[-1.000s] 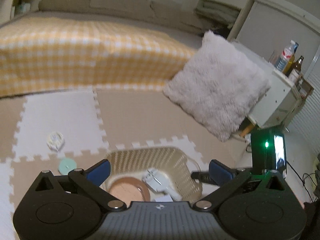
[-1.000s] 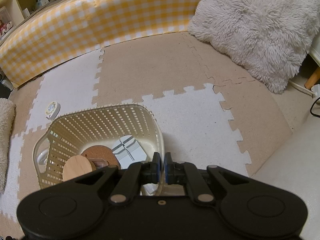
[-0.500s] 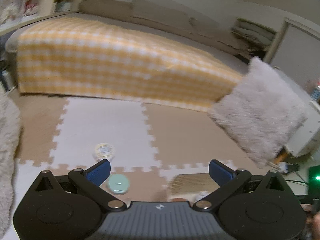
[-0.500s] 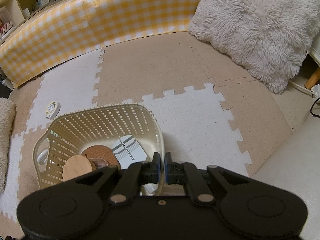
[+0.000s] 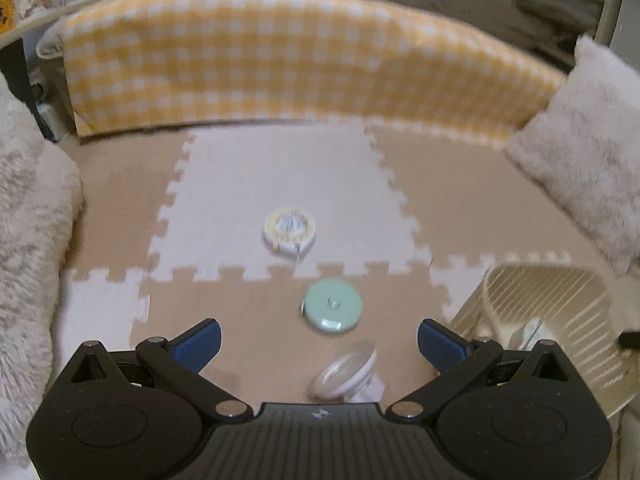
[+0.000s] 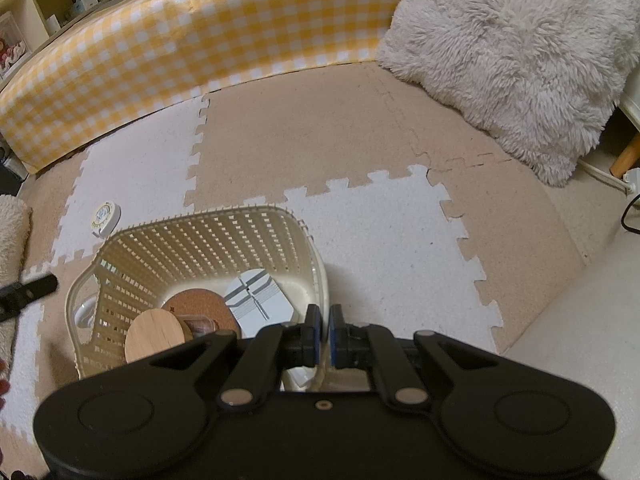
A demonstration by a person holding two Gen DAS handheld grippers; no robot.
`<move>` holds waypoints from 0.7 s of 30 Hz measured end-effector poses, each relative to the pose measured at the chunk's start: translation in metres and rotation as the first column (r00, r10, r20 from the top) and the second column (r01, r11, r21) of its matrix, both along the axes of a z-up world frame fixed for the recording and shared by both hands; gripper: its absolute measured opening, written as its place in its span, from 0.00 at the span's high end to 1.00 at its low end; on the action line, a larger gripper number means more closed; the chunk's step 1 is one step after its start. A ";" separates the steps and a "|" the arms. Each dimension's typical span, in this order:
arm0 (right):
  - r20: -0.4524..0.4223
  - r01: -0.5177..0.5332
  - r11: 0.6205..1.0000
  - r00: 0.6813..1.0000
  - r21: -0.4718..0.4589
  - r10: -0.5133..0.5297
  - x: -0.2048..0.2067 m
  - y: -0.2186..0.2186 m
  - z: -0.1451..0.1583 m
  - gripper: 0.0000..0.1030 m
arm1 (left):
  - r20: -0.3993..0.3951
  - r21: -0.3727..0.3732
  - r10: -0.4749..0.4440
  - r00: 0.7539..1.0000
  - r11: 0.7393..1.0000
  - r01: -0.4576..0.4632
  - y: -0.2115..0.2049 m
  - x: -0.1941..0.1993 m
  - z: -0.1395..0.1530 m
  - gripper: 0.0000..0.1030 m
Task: Organize rigid objects
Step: 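Lower the left tool onto the white suction-cup adapter and close on it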
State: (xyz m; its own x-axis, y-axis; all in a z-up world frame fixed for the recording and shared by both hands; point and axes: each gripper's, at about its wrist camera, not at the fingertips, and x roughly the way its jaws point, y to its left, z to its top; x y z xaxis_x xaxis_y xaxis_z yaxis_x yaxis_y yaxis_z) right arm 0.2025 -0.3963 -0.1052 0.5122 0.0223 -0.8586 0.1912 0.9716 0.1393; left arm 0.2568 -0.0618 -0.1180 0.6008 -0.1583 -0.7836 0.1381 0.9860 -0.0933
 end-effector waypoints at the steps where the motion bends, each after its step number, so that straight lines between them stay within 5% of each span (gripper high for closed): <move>1: 0.000 0.000 1.000 1.000 -0.001 0.000 0.000 0.000 0.000 0.95 | -0.006 -0.007 -0.008 1.000 1.000 0.008 0.001 0.001 -0.003 0.00; 5: 0.000 0.000 1.000 1.000 -0.001 0.000 0.000 0.000 0.000 0.95 | -0.009 0.036 -0.026 1.000 0.999 0.026 -0.002 -0.001 -0.010 0.00; 12: 0.000 -0.001 1.000 1.000 -0.003 0.001 0.000 -0.001 0.000 0.95 | 0.014 0.164 -0.177 0.984 0.971 0.172 -0.028 -0.012 -0.014 0.30; 21: 0.000 -0.001 1.000 1.000 -0.001 0.001 0.000 -0.001 0.000 0.95 | -0.044 0.084 -0.189 0.981 0.978 0.192 -0.026 -0.009 -0.028 0.77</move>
State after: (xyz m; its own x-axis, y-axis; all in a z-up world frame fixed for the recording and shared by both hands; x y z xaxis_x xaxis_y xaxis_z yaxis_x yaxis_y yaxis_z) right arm 0.2020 -0.3972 -0.1053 0.5118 0.0217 -0.8588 0.1903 0.9720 0.1380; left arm 0.2474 -0.0874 -0.1461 0.5373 -0.1971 -0.8201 0.3227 0.9464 -0.0160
